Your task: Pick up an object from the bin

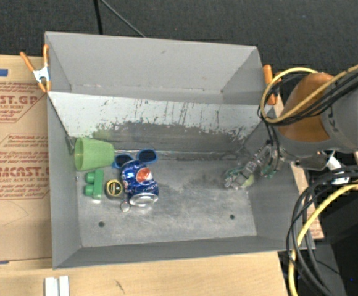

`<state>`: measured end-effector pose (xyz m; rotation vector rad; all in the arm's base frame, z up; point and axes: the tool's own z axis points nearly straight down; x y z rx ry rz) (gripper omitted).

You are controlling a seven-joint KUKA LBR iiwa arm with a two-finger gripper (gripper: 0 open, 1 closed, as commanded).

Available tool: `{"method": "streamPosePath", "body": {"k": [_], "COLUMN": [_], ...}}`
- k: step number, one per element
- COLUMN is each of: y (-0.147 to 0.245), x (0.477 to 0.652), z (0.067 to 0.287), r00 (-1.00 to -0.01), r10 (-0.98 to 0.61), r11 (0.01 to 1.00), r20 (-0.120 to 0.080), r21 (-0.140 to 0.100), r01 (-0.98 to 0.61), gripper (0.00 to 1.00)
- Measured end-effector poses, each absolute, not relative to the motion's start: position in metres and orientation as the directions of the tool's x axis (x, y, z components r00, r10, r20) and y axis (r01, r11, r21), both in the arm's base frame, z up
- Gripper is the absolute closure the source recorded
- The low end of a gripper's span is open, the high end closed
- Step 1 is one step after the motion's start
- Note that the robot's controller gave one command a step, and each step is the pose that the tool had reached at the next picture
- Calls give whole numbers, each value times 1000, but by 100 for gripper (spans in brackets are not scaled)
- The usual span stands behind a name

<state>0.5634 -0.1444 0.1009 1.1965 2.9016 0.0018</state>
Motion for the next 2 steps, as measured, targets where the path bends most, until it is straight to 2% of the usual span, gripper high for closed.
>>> {"method": "streamPosePath", "body": {"k": [1, 2], "y": [-144, -143], "x": [565, 566], "z": [160, 164], "r00": [-711, -711], "r10": [704, 703], "r11": [711, 711], "r20": [-6, -1], "r21": [4, 1], "r01": [704, 703], "gripper": [100, 100]}}
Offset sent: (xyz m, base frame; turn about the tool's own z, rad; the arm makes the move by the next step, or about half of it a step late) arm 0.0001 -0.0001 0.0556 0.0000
